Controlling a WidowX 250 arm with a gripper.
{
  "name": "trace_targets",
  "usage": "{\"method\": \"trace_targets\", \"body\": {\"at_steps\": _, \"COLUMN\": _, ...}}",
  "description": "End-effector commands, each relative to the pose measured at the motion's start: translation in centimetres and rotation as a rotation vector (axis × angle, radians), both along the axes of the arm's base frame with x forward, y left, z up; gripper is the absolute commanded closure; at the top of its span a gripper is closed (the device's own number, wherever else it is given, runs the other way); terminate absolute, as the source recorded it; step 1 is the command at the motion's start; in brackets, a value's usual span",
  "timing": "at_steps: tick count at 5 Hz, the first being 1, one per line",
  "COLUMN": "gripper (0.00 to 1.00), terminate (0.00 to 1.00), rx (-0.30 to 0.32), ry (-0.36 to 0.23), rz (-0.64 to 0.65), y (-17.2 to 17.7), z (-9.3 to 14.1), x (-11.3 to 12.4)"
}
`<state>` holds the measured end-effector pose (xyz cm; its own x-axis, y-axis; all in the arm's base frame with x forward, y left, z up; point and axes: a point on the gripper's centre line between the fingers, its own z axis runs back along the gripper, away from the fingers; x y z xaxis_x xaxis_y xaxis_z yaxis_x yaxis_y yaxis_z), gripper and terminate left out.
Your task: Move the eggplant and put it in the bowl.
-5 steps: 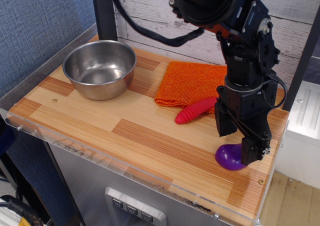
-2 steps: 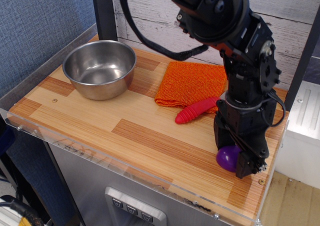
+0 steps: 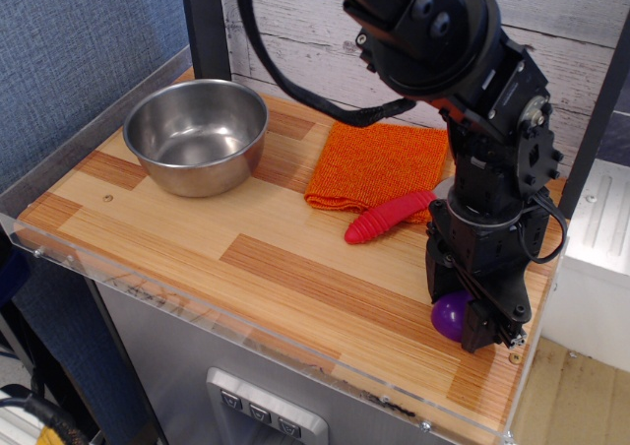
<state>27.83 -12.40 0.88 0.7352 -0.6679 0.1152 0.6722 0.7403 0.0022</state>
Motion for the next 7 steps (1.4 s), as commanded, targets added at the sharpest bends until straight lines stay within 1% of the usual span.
{"method": "trace_targets", "body": {"at_steps": 1, "gripper": 1.00, "terminate": 0.00, "rx": -0.046, "ry": -0.056, "rz": 0.027, "y": 1.0, "z": 3.6, "x": 0.6}}
{"method": "trace_targets", "body": {"at_steps": 2, "gripper": 1.00, "terminate": 0.00, "rx": -0.054, "ry": -0.105, "rz": 0.035, "y": 1.9, "z": 6.9, "x": 1.1}}
{"method": "trace_targets", "body": {"at_steps": 3, "gripper": 1.00, "terminate": 0.00, "rx": -0.084, "ry": -0.151, "rz": 0.070, "y": 3.9, "z": 11.2, "x": 1.3}}
{"method": "trace_targets", "body": {"at_steps": 4, "gripper": 1.00, "terminate": 0.00, "rx": -0.094, "ry": -0.209, "rz": 0.142, "y": 7.3, "z": 14.5, "x": 0.9}}
{"method": "trace_targets", "body": {"at_steps": 5, "gripper": 1.00, "terminate": 0.00, "rx": -0.104, "ry": -0.219, "rz": 0.251, "y": 12.4, "z": 15.9, "x": 0.8}}
{"method": "trace_targets", "body": {"at_steps": 6, "gripper": 1.00, "terminate": 0.00, "rx": -0.083, "ry": -0.227, "rz": 0.331, "y": 16.8, "z": 16.3, "x": 1.3}}
{"method": "trace_targets", "body": {"at_steps": 7, "gripper": 1.00, "terminate": 0.00, "rx": -0.065, "ry": -0.205, "rz": 0.409, "y": 20.0, "z": 15.6, "x": 2.0}}
